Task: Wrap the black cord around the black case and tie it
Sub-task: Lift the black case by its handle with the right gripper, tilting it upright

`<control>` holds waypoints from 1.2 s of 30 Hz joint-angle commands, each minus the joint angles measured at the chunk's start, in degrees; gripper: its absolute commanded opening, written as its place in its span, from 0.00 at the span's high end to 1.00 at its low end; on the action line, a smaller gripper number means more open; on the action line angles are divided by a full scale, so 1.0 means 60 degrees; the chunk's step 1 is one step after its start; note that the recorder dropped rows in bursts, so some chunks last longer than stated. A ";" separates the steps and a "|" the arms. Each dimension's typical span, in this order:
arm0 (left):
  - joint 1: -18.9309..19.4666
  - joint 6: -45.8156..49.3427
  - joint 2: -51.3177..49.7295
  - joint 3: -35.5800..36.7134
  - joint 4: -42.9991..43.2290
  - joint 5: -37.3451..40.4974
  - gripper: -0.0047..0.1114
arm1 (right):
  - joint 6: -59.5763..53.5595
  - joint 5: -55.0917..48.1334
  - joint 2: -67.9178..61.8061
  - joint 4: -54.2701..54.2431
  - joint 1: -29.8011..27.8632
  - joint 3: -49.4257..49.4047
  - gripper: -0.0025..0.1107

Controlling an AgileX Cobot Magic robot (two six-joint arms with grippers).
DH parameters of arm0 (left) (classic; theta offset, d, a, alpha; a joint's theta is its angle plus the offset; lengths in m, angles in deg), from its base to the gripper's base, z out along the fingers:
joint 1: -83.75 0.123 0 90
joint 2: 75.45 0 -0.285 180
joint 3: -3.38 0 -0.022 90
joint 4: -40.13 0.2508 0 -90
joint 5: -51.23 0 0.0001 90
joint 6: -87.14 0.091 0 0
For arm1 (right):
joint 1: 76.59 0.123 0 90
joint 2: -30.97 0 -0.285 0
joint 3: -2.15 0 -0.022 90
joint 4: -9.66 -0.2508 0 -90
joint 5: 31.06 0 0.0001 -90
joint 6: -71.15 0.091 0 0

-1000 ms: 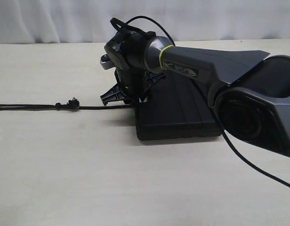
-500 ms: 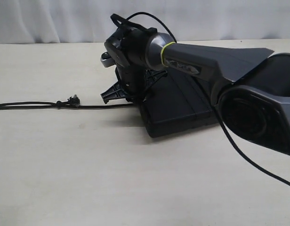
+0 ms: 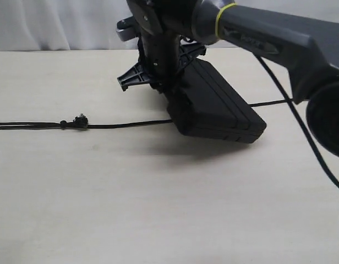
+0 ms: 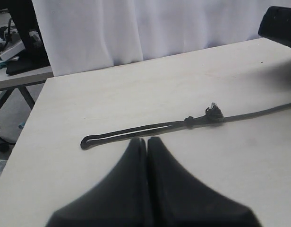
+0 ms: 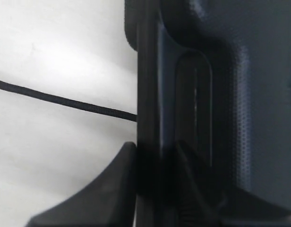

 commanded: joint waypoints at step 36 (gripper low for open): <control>0.0009 0.0023 0.0027 0.0021 -0.0022 -0.0117 0.96 | -0.3873 -0.0334 0.1551 -0.3540 -0.4884 0.0066 0.94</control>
